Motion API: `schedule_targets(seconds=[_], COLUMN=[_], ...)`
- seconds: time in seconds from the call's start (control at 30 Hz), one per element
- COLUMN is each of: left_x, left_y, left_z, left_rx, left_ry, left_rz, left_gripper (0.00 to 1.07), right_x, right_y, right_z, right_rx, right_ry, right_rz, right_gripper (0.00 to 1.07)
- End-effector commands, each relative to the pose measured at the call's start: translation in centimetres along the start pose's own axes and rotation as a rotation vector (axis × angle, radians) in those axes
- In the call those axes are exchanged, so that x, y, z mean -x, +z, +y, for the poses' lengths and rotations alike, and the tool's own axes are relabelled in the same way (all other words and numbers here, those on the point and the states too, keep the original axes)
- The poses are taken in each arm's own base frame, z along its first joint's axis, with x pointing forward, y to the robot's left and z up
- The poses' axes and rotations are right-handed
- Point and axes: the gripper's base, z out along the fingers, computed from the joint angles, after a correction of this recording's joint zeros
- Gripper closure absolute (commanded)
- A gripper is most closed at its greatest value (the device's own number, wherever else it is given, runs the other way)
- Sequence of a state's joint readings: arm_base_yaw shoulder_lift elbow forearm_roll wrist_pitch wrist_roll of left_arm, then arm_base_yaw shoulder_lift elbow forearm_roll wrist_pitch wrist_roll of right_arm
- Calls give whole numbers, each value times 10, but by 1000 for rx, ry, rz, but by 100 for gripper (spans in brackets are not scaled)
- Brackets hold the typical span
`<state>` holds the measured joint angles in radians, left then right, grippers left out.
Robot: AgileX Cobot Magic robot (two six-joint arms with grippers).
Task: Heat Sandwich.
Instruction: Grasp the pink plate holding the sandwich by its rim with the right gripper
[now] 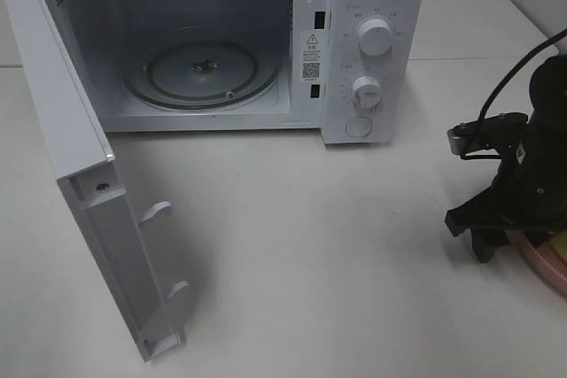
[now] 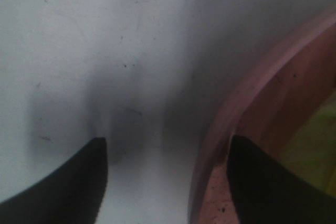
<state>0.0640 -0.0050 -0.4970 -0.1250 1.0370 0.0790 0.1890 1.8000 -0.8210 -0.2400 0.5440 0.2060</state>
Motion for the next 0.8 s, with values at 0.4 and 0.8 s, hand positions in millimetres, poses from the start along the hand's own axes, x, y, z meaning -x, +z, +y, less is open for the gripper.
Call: schedule_targets(seconds=[0.4,0.8], left_x=[-2,-2], left_y=[-3,-3], left_z=[-1,-1], left_rx=[-10,-10], left_ry=[-2,-2], left_rz=[-31,-31], left_gripper=[6,6], right_x=[1,-1], right_y=[-1,-3], right_z=[-7,-7], right_rx=[-61,-71], right_ry=[60,59], right_rz=[-2,21], right_gripper=[107,107])
